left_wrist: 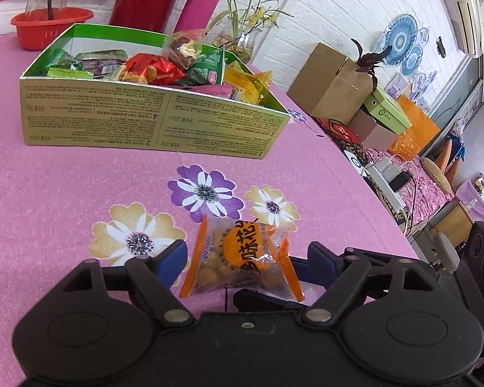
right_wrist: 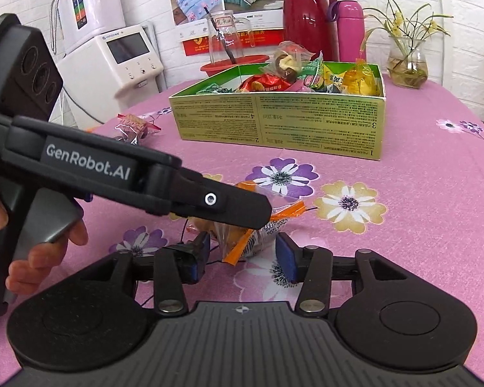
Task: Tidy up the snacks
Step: 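Lift the orange peanut bag into the green box and open both grippers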
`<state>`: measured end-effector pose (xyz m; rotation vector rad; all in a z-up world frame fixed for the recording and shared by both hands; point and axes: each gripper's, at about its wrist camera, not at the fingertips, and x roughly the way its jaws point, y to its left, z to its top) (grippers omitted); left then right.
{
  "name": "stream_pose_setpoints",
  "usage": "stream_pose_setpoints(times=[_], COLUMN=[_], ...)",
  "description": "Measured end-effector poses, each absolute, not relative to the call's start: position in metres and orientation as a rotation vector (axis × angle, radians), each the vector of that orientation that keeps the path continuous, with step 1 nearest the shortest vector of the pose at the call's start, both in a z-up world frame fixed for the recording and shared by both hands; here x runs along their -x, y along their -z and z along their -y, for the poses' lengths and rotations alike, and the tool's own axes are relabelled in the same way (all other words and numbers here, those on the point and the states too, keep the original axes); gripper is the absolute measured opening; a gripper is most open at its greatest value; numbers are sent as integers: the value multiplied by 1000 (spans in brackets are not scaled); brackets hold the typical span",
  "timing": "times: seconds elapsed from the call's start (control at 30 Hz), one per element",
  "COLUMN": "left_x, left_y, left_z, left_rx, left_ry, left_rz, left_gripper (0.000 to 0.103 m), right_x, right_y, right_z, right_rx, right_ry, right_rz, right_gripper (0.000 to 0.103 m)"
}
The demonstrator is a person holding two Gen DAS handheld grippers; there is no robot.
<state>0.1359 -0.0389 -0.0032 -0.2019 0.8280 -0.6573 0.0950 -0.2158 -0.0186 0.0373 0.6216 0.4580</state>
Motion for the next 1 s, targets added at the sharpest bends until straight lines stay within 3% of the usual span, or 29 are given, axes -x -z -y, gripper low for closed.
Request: stream_pose_setpoints(times=[0.27,0.33,0.37,0.43,1.0], left_x=[-142,-141,-140,-138,-156], left_y=[6,8,8,7,-94], left_z=[38,42,44,45,-2], left_rx=[181,154,127,120,164], left_ry=[654,654,643,632,524], left_rz=[-841,-836,-823,-809,-436], left_gripper=[99,80,75,68,67], right_x=[-105,-106,-106,-105,-150], right_y=[20,21,21,19,-67], right_z=[212,207,205,201,163], right_rx=[-22,3,17,37,139], right_ry=[-450,-441,-443,-435,-510], right_rz=[-620,-607,-603,-590,-213], right_gripper=[78,69,59,59,58])
